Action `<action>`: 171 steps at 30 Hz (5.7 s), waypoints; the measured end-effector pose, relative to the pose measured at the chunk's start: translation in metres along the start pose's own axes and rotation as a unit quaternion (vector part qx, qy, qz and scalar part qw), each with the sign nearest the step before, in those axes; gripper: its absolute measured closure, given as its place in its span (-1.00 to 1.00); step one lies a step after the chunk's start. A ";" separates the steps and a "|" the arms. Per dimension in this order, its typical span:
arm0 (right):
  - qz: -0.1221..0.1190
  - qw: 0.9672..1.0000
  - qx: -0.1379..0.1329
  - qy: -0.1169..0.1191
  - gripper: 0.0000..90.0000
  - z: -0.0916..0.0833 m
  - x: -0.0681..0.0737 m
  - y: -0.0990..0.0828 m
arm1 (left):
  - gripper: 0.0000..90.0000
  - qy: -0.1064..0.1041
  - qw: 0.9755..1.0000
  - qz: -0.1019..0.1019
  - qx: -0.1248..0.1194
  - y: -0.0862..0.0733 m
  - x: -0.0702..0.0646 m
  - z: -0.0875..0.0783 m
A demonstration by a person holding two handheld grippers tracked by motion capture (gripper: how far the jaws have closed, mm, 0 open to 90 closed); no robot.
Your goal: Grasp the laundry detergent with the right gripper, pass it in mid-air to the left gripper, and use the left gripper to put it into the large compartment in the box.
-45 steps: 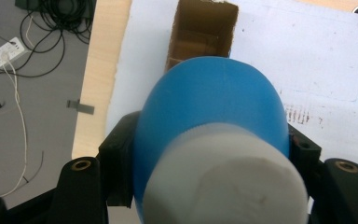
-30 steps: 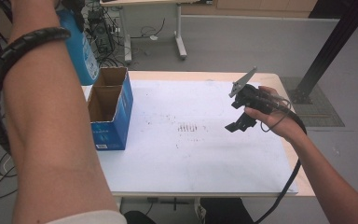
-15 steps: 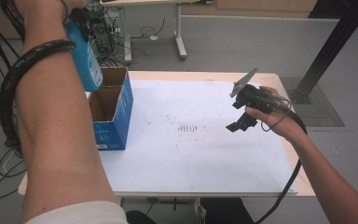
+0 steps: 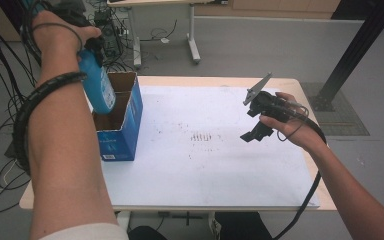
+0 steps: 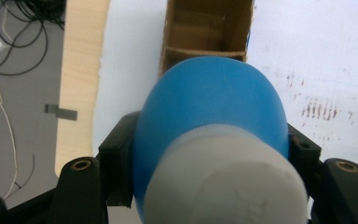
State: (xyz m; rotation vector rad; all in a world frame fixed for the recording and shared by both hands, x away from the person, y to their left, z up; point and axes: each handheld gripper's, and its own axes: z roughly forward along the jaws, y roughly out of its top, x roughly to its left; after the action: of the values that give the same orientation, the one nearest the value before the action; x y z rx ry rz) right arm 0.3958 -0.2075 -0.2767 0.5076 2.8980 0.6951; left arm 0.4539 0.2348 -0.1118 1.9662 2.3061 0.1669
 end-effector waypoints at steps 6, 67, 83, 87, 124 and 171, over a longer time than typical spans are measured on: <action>-0.002 1.000 0.002 -0.001 -0.86 0.003 0.002 0.004 | -0.18 -0.008 1.000 0.014 0.014 -0.004 -0.001 0.028; 0.027 1.000 0.007 -0.011 -0.86 0.000 -0.007 -0.012 | -0.19 0.014 0.997 0.060 0.048 -0.022 -0.004 0.164; 0.027 1.000 0.007 -0.012 -0.86 -0.005 -0.008 -0.010 | -0.20 0.013 0.997 0.057 0.046 -0.022 -0.004 0.164; 0.023 1.000 0.008 -0.013 -0.86 -0.005 -0.008 -0.009 | -0.20 0.014 0.997 0.058 0.046 -0.022 -0.005 0.165; 0.017 1.000 0.011 -0.011 -0.86 -0.005 -0.007 -0.004 | -0.20 0.014 0.997 0.057 0.043 -0.022 -0.005 0.166; 0.013 1.000 0.012 -0.013 -0.86 -0.011 -0.007 -0.003 | -0.20 0.015 0.997 0.056 0.042 -0.023 -0.005 0.168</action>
State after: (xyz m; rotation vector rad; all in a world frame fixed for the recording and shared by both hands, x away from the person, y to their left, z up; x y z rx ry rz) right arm 0.3991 -0.2166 -0.2682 0.5554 2.8835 0.6525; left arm 0.4573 0.2282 -0.2809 2.1490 2.2571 0.1093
